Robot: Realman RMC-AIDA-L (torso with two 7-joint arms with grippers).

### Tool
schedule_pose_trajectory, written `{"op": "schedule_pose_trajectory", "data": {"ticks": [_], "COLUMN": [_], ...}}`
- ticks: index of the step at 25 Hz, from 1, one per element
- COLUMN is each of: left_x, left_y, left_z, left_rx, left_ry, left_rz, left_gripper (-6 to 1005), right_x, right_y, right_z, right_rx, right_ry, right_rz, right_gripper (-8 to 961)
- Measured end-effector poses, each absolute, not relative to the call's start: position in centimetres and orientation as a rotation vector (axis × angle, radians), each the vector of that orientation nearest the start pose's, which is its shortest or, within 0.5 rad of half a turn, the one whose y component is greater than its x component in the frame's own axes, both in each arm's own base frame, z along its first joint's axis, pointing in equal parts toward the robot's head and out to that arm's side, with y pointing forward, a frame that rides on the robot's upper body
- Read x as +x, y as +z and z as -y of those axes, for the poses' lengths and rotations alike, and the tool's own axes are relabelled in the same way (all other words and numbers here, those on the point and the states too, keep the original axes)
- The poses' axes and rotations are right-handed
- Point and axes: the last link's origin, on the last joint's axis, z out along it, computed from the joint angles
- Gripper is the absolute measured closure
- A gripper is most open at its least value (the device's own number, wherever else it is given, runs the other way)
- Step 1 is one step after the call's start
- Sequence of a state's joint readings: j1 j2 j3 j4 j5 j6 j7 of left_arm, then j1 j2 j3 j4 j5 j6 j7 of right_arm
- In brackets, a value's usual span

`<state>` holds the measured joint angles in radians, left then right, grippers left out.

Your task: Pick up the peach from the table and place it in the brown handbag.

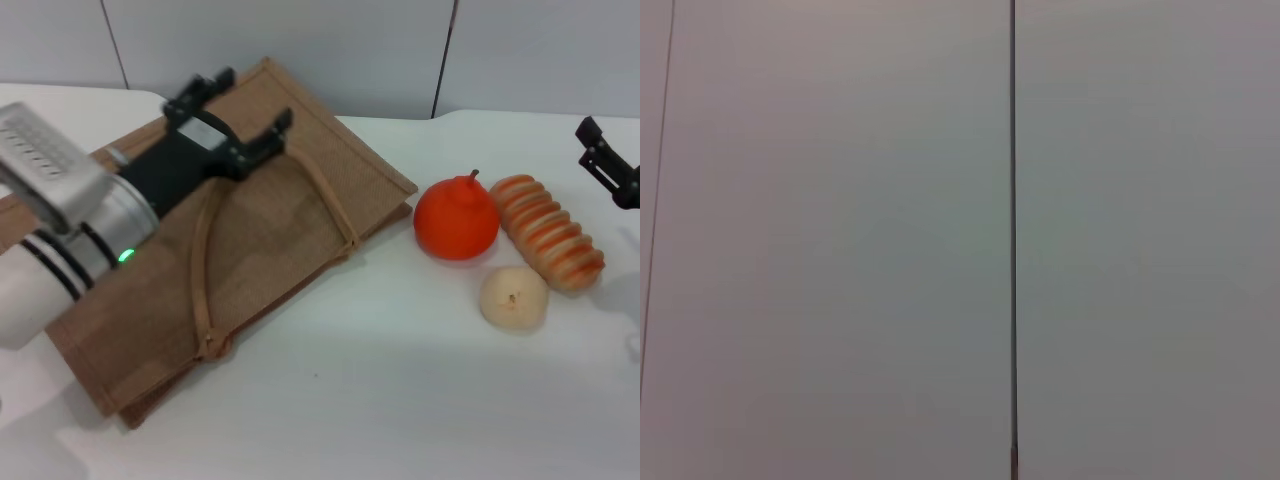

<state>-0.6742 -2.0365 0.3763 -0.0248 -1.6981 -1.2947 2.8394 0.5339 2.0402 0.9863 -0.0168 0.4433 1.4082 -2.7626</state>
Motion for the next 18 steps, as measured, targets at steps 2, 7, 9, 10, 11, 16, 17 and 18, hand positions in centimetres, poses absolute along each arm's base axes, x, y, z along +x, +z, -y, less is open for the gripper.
{"op": "schedule_pose_trajectory", "data": {"ticks": [2,7,9,10,11,16,17,18], "left_x": [-26.0,-27.5,-28.0,-28.3,-28.6,-30.2,-30.2,-30.3], "left_y": [-1.4,1.0,1.5,1.9,2.3,3.8,3.8,3.9], "left_z": [-37.0,-36.6,-36.5,-36.5,-36.4,-36.1,-36.1,-36.1], "left_rx": [-1.949,-1.754,-1.708,-1.673,-1.643,-1.471,-1.471,-1.46], "left_ry": [-0.868,-0.919,-0.922,-0.923,-0.924,-0.939,-0.939,-0.94], "left_rz": [0.208,0.278,0.299,0.312,0.326,0.423,0.423,0.429], "left_gripper": [128,130,130,131,131,131,131,131], "right_x": [30.1,30.1,30.2,30.2,30.3,30.8,30.8,30.8], "right_y": [0.2,0.2,0.2,0.2,0.2,0.4,0.4,0.4], "right_z": [-33.8,-33.9,-33.9,-33.9,-34.0,-34.1,-34.2,-34.2], "right_rx": [-1.833,-1.834,-1.832,-1.83,-1.824,-1.791,-1.784,-1.784], "right_ry": [0.888,0.88,0.877,0.875,0.868,0.856,0.856,0.856], "right_rz": [-0.358,-0.363,-0.367,-0.369,-0.377,-0.406,-0.409,-0.409], "right_gripper": [71,71,71,71,71,71,71,71]}}
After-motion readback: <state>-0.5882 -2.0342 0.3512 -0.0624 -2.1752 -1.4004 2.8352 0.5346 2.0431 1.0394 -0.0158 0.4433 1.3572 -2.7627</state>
